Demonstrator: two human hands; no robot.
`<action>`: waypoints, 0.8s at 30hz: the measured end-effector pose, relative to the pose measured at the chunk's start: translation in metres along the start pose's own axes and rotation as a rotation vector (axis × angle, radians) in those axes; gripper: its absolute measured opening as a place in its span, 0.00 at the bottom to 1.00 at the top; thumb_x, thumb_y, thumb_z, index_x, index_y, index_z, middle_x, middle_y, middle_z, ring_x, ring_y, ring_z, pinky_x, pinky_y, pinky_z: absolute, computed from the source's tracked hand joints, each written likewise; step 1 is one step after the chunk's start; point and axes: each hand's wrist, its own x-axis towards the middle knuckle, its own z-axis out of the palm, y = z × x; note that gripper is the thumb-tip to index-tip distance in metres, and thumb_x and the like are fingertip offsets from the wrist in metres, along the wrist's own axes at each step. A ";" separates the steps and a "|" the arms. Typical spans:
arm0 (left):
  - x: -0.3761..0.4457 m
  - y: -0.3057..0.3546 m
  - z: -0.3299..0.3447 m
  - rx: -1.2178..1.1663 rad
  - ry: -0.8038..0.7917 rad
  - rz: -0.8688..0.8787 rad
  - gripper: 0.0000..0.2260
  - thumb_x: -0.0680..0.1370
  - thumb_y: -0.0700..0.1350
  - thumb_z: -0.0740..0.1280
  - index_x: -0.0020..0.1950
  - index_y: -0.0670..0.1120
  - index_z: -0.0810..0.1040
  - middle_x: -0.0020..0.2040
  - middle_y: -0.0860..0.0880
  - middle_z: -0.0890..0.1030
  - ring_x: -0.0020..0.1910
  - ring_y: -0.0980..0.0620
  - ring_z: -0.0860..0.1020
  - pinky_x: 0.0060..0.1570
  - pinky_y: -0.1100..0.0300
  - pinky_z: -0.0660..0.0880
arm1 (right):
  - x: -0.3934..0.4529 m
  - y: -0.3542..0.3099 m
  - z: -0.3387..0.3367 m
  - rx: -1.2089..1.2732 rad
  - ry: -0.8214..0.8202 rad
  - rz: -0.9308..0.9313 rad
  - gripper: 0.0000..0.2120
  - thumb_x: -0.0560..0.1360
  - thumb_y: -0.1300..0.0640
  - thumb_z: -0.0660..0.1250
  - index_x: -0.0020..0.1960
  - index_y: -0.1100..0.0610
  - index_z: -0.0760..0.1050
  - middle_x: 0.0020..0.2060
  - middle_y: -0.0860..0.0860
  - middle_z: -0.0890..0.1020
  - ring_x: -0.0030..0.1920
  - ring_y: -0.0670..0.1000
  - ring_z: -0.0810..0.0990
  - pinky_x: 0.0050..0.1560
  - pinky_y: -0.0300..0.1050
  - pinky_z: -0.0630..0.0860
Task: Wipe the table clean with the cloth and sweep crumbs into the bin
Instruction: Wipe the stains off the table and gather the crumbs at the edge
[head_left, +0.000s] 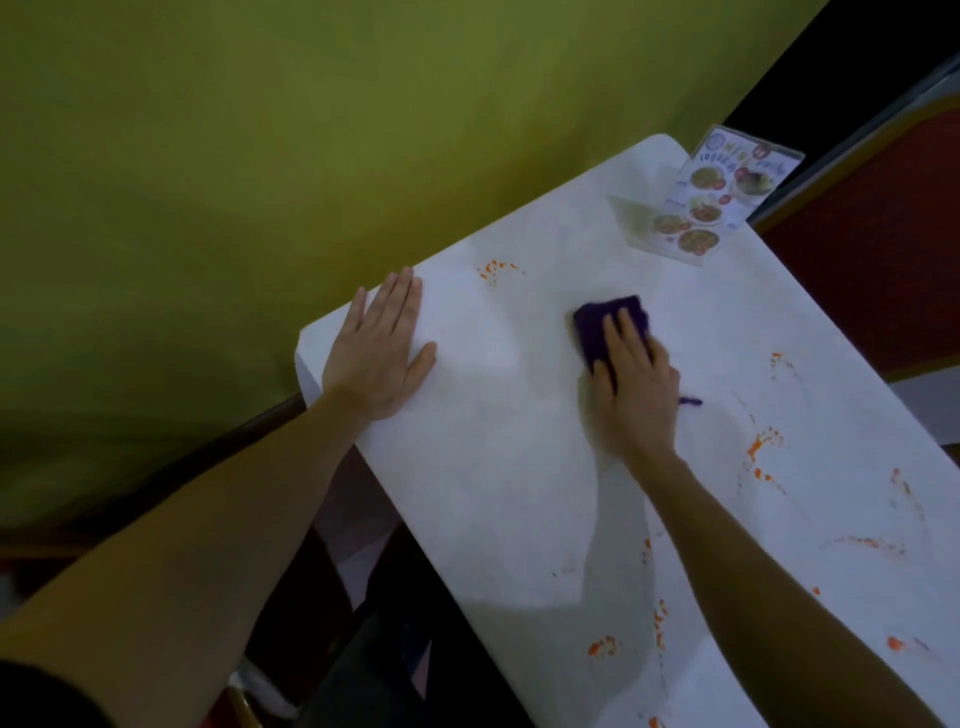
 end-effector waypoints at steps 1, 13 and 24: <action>0.000 0.000 0.000 0.003 -0.001 -0.001 0.33 0.81 0.58 0.46 0.81 0.40 0.50 0.82 0.43 0.52 0.81 0.46 0.51 0.78 0.45 0.49 | 0.019 -0.002 0.000 -0.009 -0.006 0.058 0.26 0.79 0.50 0.55 0.76 0.51 0.63 0.76 0.50 0.64 0.72 0.60 0.64 0.67 0.57 0.64; -0.001 -0.001 0.001 0.042 -0.017 -0.007 0.34 0.81 0.60 0.44 0.81 0.41 0.47 0.82 0.43 0.49 0.81 0.44 0.49 0.78 0.44 0.46 | 0.035 -0.099 0.028 -0.008 -0.103 -0.328 0.24 0.81 0.49 0.53 0.77 0.50 0.62 0.76 0.48 0.64 0.74 0.58 0.63 0.65 0.54 0.65; -0.002 -0.002 0.002 0.039 0.013 0.002 0.33 0.82 0.59 0.46 0.81 0.40 0.51 0.81 0.42 0.53 0.80 0.43 0.52 0.78 0.43 0.50 | 0.077 -0.044 0.007 0.021 -0.027 0.092 0.25 0.81 0.51 0.55 0.78 0.48 0.59 0.78 0.48 0.59 0.76 0.60 0.57 0.71 0.59 0.58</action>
